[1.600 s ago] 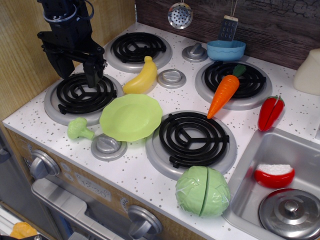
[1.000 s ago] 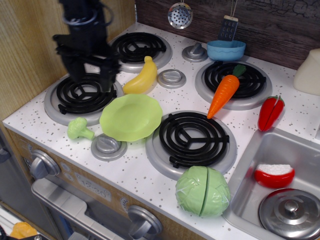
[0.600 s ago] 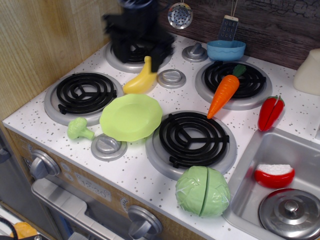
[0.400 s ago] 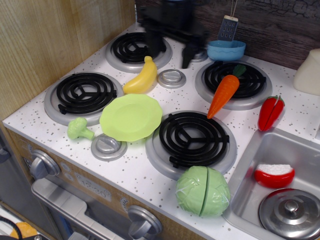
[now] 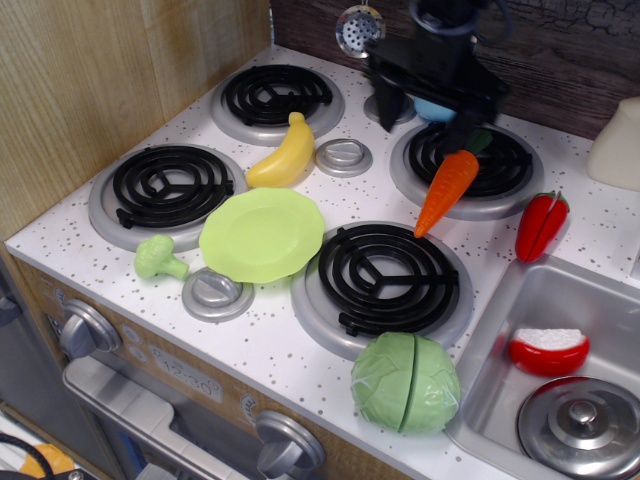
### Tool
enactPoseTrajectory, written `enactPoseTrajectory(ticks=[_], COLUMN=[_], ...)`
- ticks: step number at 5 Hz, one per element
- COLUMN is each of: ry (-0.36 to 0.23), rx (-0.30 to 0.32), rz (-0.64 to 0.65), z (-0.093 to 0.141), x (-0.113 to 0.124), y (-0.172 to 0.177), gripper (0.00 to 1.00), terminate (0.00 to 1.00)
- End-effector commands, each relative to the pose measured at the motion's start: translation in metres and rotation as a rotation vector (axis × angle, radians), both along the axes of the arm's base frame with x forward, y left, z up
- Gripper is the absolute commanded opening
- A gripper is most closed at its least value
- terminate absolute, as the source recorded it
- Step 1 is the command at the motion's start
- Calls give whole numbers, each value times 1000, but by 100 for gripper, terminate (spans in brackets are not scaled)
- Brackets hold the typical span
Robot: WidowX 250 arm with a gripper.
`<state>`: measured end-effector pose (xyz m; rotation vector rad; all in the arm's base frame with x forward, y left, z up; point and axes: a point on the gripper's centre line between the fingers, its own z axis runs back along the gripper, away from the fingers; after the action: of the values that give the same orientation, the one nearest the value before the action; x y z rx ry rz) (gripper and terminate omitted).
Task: Put carrot on plate
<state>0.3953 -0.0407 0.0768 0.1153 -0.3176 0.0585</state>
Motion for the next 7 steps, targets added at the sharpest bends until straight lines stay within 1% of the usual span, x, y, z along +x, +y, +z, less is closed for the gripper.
enactPoseTrajectory(ticks=[1, 2, 3, 4, 5, 6, 7], ry=[-105, -100, -98, -97, -88, -65, -79], rx=[-35, -33, -28, -57, -62, -52, 22], rz=[11, 4, -5, 13, 15, 46, 131], z=[-7, -23, -31, -41, -41, -33, -4], x=[16, 16, 17, 20, 22, 19, 9], y=[-19, -13, -7, -7, -7, -2, 20], gripper=[100, 100, 100, 100, 0, 0, 0], terminate=[0, 0, 0, 0, 0, 0, 0])
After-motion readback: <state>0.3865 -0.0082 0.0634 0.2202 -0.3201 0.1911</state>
